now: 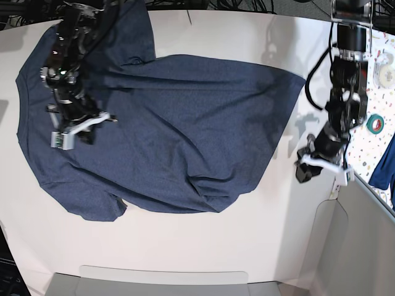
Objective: Layout the t-shirt on the table in an organized manner, then fold the t-shirt properly
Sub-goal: 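Release the hem and move the left gripper onto the shirt body, then grasp the shirt body with the left gripper and drag it toward the sleeve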
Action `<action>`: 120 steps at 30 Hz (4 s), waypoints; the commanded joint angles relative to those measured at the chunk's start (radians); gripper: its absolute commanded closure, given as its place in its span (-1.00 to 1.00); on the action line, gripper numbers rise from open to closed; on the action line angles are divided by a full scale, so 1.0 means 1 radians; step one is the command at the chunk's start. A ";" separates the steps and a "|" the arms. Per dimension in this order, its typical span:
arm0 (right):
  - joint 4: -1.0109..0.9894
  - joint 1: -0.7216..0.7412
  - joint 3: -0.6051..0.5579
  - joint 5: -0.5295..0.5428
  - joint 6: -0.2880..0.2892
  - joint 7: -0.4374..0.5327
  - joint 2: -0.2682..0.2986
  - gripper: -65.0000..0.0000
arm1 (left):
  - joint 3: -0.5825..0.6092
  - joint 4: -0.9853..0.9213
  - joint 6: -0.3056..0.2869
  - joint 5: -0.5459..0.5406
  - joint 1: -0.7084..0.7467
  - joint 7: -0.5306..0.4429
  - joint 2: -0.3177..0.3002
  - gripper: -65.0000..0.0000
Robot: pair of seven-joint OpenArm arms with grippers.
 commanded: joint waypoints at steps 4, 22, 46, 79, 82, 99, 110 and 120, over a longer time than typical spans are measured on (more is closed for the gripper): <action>0.033 -0.006 -0.050 -0.001 -0.003 0.010 0.001 1.00 | -0.004 -0.072 -0.008 -0.002 -0.084 0.082 0.017 0.31; 0.027 -0.013 -0.050 -0.007 -0.011 0.009 0.026 1.00 | 0.104 -0.087 -0.160 -0.004 -0.222 0.211 0.071 0.73; 0.027 -0.014 -0.050 -0.007 -0.011 0.013 0.017 1.00 | 0.287 0.209 -0.162 0.001 -0.101 0.204 0.077 0.73; 0.027 0.018 -0.048 -0.007 -0.011 0.013 0.021 1.00 | 0.419 0.079 -0.162 0.302 -0.044 -0.016 0.103 0.73; 0.027 0.018 -0.050 -0.007 -0.011 0.013 0.018 1.00 | 0.419 -0.023 -0.162 0.302 -0.090 -0.060 0.103 0.73; 0.027 0.020 -0.051 -0.007 -0.011 0.015 0.018 1.00 | 0.416 -0.431 -0.155 0.302 -0.210 -0.249 0.140 0.99; -0.018 0.050 -0.051 -0.007 -0.011 0.013 0.023 1.00 | 0.281 -0.309 -0.086 0.302 0.036 -0.238 0.092 0.99; -0.051 0.083 -0.059 -0.007 -0.011 0.009 0.017 1.00 | 0.161 -0.038 -0.077 0.302 0.264 -0.120 0.092 0.99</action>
